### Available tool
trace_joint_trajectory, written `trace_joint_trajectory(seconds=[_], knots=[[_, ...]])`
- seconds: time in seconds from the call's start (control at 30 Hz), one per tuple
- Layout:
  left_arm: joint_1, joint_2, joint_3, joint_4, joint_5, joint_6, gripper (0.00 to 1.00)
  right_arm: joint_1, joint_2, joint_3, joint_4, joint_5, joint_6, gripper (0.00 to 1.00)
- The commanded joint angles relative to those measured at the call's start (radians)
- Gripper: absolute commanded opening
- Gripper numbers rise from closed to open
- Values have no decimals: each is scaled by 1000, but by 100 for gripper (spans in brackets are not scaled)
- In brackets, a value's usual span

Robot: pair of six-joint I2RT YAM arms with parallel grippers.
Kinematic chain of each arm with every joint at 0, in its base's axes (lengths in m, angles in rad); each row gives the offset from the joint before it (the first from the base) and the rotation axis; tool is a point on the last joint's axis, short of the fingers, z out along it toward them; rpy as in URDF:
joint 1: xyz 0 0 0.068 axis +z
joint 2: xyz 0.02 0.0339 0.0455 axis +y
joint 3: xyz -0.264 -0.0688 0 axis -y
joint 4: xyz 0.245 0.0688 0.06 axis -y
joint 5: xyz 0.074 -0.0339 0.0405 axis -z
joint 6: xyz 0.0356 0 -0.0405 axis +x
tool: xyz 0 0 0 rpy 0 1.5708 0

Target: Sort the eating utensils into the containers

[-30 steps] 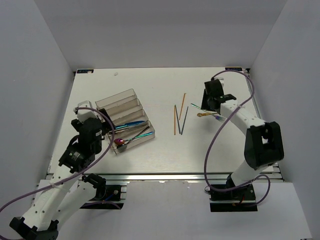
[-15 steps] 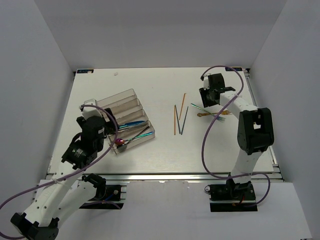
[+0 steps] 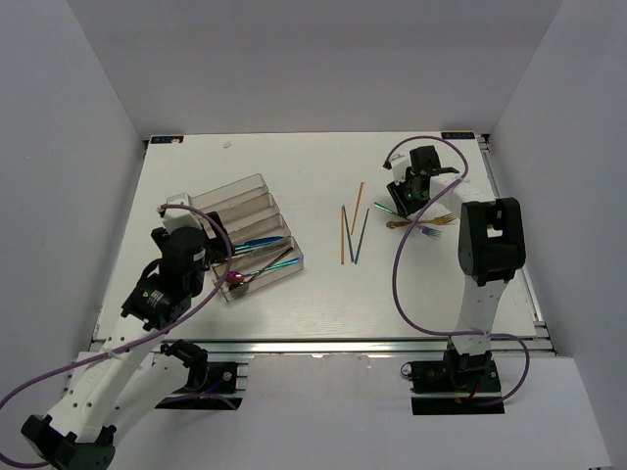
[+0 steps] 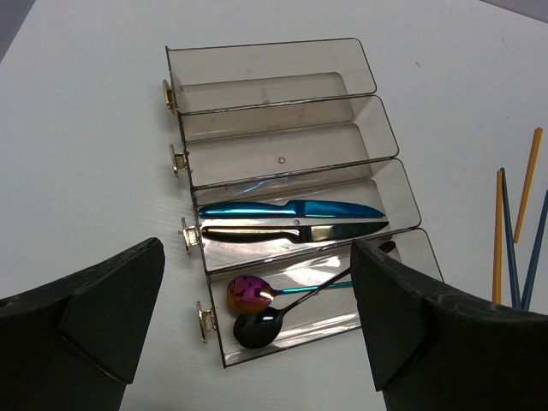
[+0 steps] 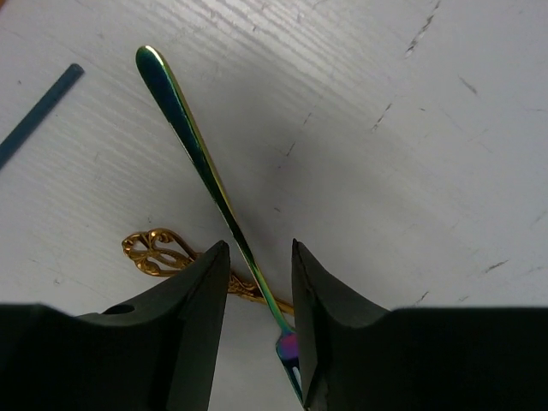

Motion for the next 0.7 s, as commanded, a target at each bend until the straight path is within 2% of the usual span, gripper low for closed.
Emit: trace_joint_trajectory(seconds=[0.0,0.17,0.43,0.57,0.67], knots=[[2,-3,-9,14,11,9,98,-2,12,28,-39,-49,-53,41],[2,-4,-7,15,11,9,98,-5,27,16,-30,-47,-64,41],[2,-12,-10,14,13,9,98,-5,68,7,-24,-29,-78,34],[2,-10,-9,14,14,9,98,-5,62,-9,-2,-31,-84,26],[2,-13,-9,12,13,9,98,-7,59,-9,1,-20,-84,15]])
